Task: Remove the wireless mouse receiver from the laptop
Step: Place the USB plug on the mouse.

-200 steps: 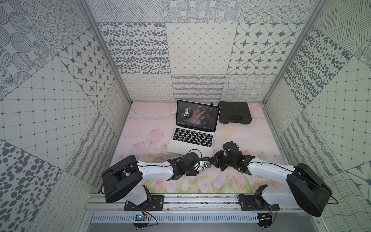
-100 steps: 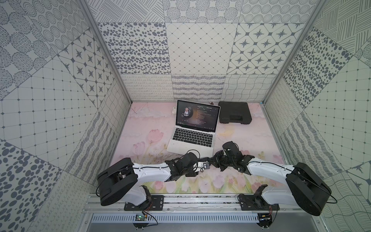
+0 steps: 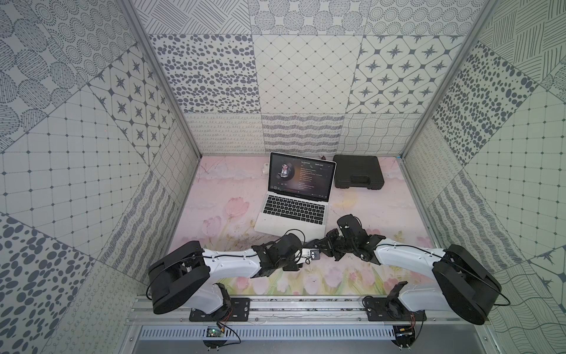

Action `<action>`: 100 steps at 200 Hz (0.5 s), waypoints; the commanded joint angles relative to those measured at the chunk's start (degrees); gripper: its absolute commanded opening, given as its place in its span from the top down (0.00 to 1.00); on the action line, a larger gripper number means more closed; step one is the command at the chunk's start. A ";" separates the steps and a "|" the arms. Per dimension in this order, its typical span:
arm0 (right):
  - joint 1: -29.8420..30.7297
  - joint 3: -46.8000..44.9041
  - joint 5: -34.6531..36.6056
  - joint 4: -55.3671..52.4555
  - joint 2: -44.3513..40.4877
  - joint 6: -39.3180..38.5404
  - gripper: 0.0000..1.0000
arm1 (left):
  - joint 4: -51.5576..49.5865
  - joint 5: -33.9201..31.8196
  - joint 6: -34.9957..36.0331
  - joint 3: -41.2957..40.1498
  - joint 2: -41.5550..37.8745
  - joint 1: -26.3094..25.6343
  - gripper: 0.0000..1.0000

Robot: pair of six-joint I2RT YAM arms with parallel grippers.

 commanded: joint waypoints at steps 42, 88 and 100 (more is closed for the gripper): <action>0.71 1.62 -2.14 -2.00 1.25 -2.09 0.52 | 6.59 5.78 1.96 0.23 0.40 -0.55 0.89; 0.71 2.07 -2.41 -2.66 0.27 -3.07 0.46 | 6.19 5.43 1.96 0.44 1.05 -0.58 0.89; 0.72 2.04 -2.48 -3.20 -0.59 -3.14 0.45 | 6.25 5.52 1.85 0.46 1.10 -0.53 0.89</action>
